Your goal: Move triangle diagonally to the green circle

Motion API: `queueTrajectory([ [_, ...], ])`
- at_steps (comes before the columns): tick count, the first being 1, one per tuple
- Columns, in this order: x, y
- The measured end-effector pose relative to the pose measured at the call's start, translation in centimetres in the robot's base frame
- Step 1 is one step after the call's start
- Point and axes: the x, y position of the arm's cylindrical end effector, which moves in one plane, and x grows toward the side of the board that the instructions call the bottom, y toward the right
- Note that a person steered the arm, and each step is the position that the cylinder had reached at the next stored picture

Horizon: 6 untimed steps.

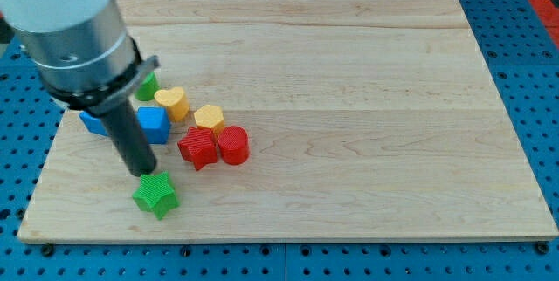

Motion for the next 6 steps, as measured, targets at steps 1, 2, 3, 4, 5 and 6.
queueTrajectory([
  [1,-0.3,-1.6],
  [2,-1.9,-3.1],
  [3,-2.8,-3.4],
  [4,-6.4,-6.7],
  [5,-7.0,-7.5],
  [6,-5.3,-7.5],
])
